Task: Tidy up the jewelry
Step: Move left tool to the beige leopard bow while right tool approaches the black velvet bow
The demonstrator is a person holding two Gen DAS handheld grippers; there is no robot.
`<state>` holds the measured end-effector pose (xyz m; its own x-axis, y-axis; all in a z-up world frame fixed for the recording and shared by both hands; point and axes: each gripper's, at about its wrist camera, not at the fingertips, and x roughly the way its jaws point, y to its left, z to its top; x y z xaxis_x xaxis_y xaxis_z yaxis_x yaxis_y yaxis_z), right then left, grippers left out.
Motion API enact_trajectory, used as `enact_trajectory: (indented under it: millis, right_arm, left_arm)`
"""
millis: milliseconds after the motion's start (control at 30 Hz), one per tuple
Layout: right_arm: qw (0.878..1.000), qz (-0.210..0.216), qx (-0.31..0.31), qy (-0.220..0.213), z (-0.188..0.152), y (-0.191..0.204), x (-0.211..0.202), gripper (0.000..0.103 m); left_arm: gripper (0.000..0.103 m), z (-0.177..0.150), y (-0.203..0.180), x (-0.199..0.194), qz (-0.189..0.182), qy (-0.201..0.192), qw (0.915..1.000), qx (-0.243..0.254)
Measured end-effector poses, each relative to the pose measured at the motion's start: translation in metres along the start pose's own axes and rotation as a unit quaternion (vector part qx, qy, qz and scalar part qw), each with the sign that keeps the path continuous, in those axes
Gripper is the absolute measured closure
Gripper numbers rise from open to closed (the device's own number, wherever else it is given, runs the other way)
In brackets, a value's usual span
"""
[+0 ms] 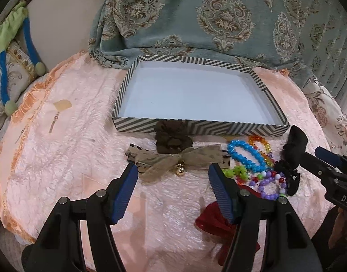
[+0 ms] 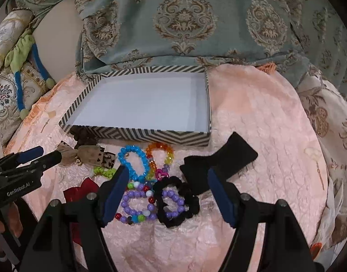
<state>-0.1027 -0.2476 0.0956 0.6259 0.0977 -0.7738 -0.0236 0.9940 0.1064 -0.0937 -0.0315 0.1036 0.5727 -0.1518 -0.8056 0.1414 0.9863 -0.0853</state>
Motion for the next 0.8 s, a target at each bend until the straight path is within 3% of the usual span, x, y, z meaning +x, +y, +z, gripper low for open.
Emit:
enact_trajectory:
  millis: [267, 567, 800]
  right_arm:
    - [1.0, 0.002, 0.006, 0.002, -0.003, -0.002, -0.002, 0.028]
    - [1.0, -0.008, 0.009, -0.002, -0.004, -0.005, -0.004, 0.028]
    - [1.0, -0.012, 0.013, -0.002, -0.004, -0.009, 0.001, 0.028]
  left_arm:
    - [0.059, -0.006, -0.002, 0.001, 0.0, 0.013, 0.9999, -0.002]
    - [0.065, -0.016, 0.017, 0.013, -0.017, 0.048, 0.9979, -0.039]
    - [0.069, -0.017, 0.025, 0.013, -0.014, 0.046, 0.9976, -0.05]
